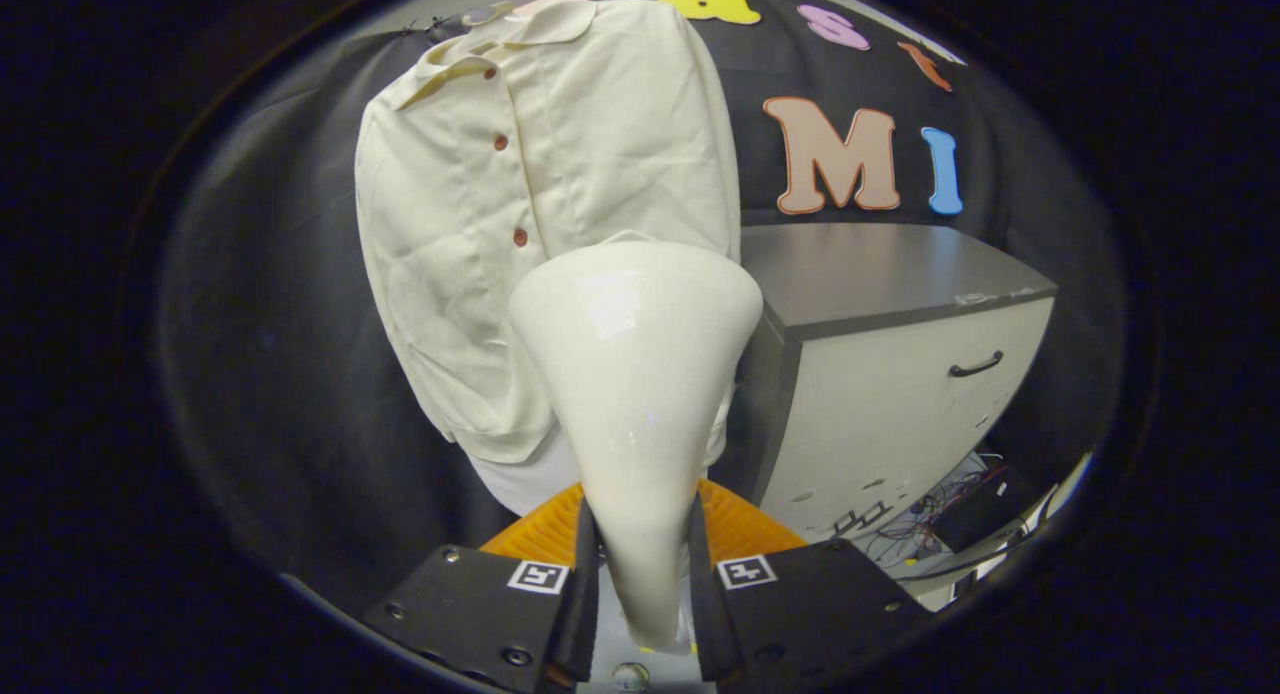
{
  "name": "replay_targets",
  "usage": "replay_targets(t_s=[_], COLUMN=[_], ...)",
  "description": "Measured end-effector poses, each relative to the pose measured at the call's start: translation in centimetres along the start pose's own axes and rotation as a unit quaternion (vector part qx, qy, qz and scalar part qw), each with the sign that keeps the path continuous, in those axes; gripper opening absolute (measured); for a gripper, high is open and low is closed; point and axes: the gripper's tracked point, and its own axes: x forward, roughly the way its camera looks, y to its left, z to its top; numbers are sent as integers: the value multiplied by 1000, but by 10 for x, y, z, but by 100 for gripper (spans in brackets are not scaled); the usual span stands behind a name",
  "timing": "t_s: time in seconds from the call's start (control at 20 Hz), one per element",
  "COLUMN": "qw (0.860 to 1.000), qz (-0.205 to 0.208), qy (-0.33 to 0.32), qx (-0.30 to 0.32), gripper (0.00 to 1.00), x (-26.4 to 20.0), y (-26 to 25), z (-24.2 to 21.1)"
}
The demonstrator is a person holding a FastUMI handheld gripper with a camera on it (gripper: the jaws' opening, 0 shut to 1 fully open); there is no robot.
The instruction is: Iron the clothes twice with a garment steamer, once on the left side and once on the right side.
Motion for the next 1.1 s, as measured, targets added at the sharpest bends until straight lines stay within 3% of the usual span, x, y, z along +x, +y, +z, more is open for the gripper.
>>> replay_targets(t_s=[0.4,1.1], qw=[998,989], qz=[5,-3], qy=[-58,-149], qx=[4,9], gripper=[40,39], x=[-73,-181], y=[22,19], z=[25,74])
